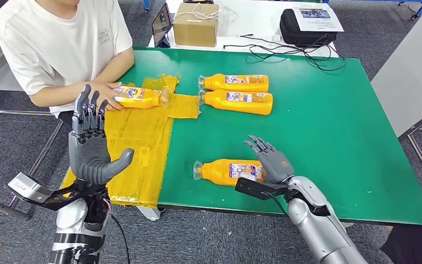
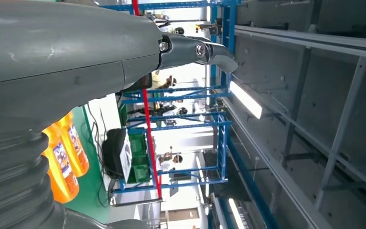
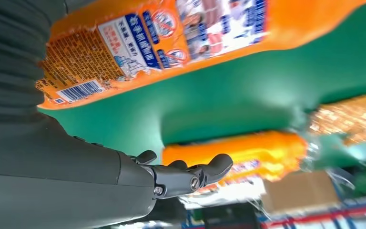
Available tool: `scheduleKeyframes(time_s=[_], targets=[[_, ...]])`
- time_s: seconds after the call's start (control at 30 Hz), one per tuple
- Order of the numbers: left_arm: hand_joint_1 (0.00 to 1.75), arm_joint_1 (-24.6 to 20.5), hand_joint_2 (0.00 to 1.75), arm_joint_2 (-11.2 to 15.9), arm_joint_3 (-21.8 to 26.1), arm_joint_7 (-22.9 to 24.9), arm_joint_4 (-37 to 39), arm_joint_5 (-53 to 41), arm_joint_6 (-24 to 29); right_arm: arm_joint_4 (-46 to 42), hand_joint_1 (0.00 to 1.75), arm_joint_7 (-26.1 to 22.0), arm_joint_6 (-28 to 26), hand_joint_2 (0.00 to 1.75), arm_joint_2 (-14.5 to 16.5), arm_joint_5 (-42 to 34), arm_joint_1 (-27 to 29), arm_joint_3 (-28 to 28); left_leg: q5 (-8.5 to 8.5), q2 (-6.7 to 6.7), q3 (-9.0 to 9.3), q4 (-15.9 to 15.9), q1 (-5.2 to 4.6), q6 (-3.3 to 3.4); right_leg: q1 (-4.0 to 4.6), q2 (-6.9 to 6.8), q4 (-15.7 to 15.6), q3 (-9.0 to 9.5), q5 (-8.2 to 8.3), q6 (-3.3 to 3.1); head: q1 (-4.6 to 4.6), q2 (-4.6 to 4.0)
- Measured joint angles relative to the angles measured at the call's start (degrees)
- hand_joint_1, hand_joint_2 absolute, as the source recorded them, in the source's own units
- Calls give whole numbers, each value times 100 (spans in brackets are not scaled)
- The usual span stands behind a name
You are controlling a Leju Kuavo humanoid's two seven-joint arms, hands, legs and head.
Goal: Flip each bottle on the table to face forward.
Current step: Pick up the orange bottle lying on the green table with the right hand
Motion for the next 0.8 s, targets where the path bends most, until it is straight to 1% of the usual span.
scheduleKeyframes(time_s=[0.23,0.37,0.5,0.53,0.63,0.67,0.8], targets=[[0,0,175,-14,-2,0,32,-34,27,509,0,92,81,175,-1,-40,-277,81,-1,0,-4,0,0,-1,0,0,1,-2,-1,1,1,0],[0,0,175,-15,-5,0,65,-106,95,939,0,352,452,175,-12,-138,-549,245,-2,0,-5,0,0,0,-1,0,0,-2,-1,1,1,0],[0,-4,175,-15,-1,0,154,-107,117,1525,0,610,782,175,-30,-173,-958,524,-1,0,2,0,0,1,-1,-1,0,2,0,1,0,0],[0,-10,175,-15,0,0,184,-95,110,1663,3,644,878,175,-37,-191,-1071,595,-1,0,5,1,0,1,-1,0,0,5,0,1,0,0],[0,-52,175,-15,1,0,291,-40,50,2071,134,757,1266,175,-61,-217,-1412,824,0,1,14,1,0,1,-1,0,-1,13,0,1,0,0],[0,-70,175,-15,1,0,330,-25,22,2203,175,800,1449,175,-72,-193,-1534,915,0,1,17,2,0,1,-1,0,-1,16,1,1,1,0],[0,-129,175,-15,-2,0,474,3,-35,2640,175,866,2113,175,-131,-73,-2008,1316,0,0,28,2,-1,1,-2,-1,-1,28,0,1,0,0]])
